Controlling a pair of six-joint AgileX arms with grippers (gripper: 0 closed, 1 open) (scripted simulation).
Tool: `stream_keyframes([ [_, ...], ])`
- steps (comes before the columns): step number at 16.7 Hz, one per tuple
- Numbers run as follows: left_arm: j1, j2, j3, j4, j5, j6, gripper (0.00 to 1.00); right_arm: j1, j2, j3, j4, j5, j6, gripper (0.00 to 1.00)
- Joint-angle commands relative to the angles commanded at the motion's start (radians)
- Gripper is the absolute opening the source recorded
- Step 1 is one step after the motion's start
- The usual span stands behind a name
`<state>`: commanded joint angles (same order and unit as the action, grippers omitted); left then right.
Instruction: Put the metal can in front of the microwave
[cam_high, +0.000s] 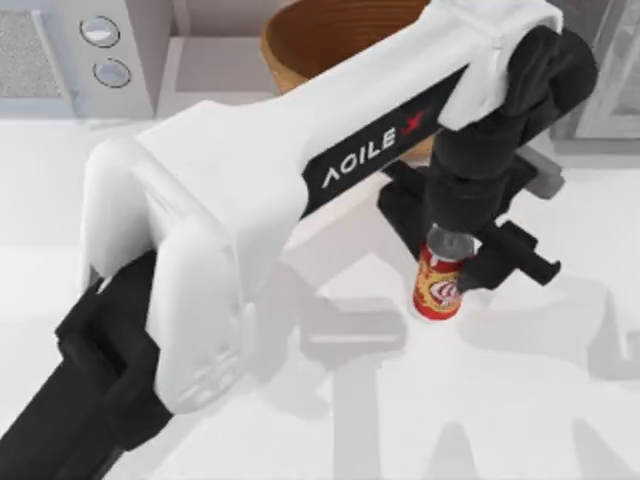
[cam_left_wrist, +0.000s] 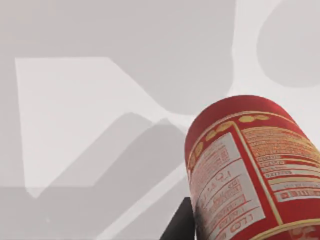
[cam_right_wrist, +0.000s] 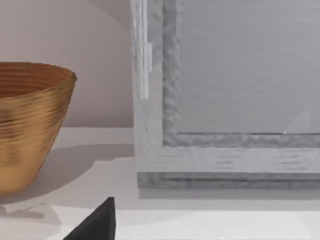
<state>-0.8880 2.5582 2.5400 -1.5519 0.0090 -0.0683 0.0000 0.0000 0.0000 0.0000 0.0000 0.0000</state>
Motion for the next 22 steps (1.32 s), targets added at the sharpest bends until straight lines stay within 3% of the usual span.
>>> stream_keyframes([
  [5, 0.216, -0.118, -0.063, -0.050, 0.041, 0.174, 0.00, 0.000, 0.000, 0.000, 0.000, 0.000, 0.000, 1.00],
  [11, 0.701, -0.281, -0.212, -0.040, 0.074, 0.408, 0.00, 0.000, 0.000, 0.000, 0.000, 0.000, 0.000, 1.00],
  [17, 1.103, -0.293, -0.379, 0.101, 0.029, 0.473, 0.00, 0.000, 0.000, 0.000, 0.000, 0.000, 0.000, 1.00],
  [22, 1.246, -0.266, -0.451, 0.189, -0.009, 0.457, 0.00, 0.000, 0.000, 0.000, 0.000, 0.000, 0.000, 1.00],
])
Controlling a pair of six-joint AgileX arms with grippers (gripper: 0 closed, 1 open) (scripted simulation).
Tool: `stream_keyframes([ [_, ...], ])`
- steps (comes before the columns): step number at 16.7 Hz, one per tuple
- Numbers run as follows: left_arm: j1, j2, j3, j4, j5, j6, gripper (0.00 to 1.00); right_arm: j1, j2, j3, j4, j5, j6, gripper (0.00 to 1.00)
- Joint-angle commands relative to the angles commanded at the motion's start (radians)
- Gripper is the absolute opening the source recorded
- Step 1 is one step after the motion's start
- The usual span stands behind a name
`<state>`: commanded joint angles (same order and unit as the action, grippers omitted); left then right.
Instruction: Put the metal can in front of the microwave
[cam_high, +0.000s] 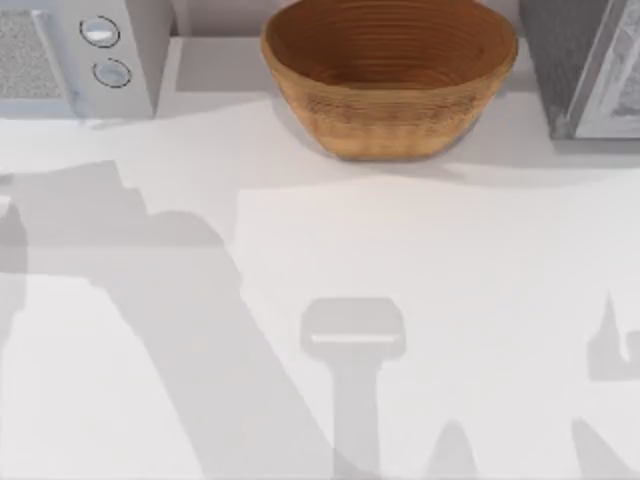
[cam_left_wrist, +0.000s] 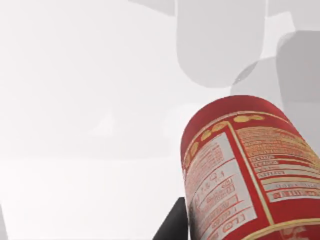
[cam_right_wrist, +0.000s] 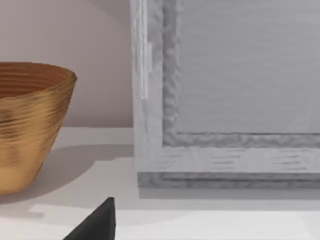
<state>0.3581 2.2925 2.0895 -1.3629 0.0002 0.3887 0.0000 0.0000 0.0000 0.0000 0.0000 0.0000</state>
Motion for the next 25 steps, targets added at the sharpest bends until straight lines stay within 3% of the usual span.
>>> stream_keyframes([
  [14, 0.000, -0.001, -0.033, 0.032, 0.000, 0.000, 0.00, 0.000, 0.000, 0.000, 0.000, 0.000, 0.000, 1.00],
  [25, 0.000, -0.001, -0.033, 0.032, 0.000, 0.000, 0.83, 0.000, 0.000, 0.000, 0.000, 0.000, 0.000, 1.00],
])
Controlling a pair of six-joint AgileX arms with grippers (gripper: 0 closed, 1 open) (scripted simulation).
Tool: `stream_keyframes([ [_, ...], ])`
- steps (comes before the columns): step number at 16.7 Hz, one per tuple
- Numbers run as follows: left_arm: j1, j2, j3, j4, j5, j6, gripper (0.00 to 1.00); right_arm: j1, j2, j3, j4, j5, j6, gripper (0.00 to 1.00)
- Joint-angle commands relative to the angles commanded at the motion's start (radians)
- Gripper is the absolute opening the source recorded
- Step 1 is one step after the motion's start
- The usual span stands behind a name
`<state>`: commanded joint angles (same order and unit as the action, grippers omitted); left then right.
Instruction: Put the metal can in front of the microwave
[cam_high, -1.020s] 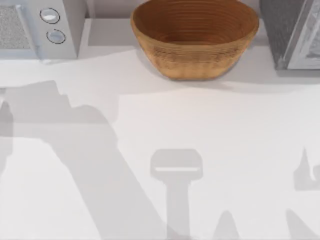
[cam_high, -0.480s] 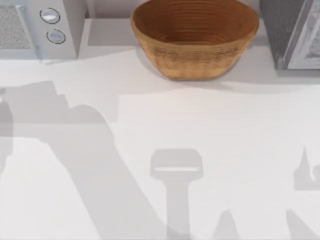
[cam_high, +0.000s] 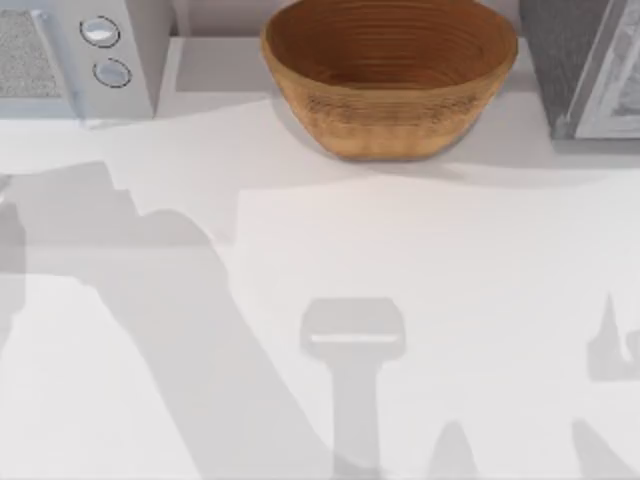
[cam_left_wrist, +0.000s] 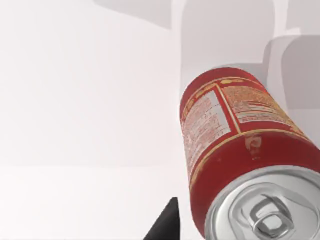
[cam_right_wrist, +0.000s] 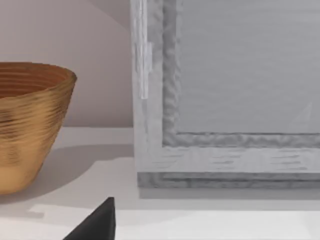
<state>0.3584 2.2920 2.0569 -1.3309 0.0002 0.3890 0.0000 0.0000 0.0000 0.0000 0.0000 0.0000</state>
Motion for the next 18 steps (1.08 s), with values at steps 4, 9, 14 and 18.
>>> stream_keyframes([
  [4, 0.000, 0.000, 0.000, 0.000, 0.000, 0.000, 1.00, 0.000, 0.000, 0.000, 0.000, 0.000, 0.000, 1.00],
  [9, 0.000, 0.000, 0.000, 0.000, 0.000, 0.000, 1.00, 0.000, 0.000, 0.000, 0.000, 0.000, 0.000, 1.00],
  [14, 0.002, 0.007, 0.042, -0.039, -0.002, -0.003, 1.00, 0.000, 0.000, 0.000, 0.000, 0.000, 0.000, 1.00],
  [18, -0.002, 0.019, 0.166, -0.148, -0.002, -0.001, 1.00, 0.000, 0.000, 0.000, 0.000, 0.000, 0.000, 1.00],
])
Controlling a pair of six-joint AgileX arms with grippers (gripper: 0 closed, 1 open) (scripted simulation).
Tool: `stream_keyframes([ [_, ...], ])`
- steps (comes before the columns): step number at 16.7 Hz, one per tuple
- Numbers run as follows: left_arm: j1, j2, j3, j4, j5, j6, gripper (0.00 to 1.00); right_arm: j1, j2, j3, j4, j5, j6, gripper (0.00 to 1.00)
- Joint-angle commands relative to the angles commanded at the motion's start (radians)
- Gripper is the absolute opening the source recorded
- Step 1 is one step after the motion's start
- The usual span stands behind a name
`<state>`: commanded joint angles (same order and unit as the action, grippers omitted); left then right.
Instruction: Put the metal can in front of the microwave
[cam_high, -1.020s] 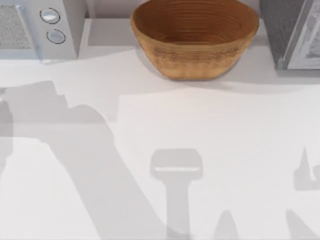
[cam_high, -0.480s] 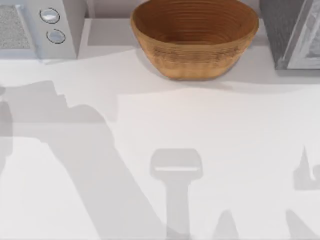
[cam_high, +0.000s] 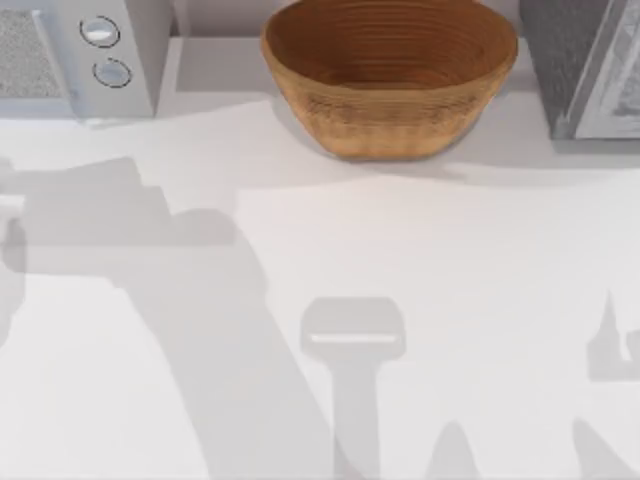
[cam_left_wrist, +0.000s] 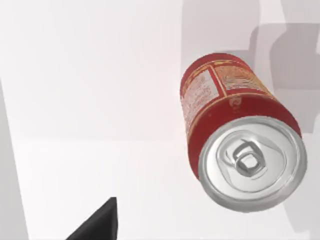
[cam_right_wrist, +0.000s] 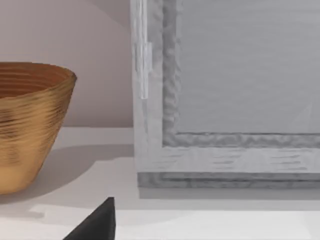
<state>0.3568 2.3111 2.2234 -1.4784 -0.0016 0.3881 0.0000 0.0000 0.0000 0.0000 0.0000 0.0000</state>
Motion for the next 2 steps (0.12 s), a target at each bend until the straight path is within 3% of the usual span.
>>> stream_keyframes([
  [2, -0.001, 0.001, 0.027, -0.025, 0.002, 0.000, 1.00, 0.000, 0.000, 0.000, 0.000, 0.000, 0.000, 1.00],
])
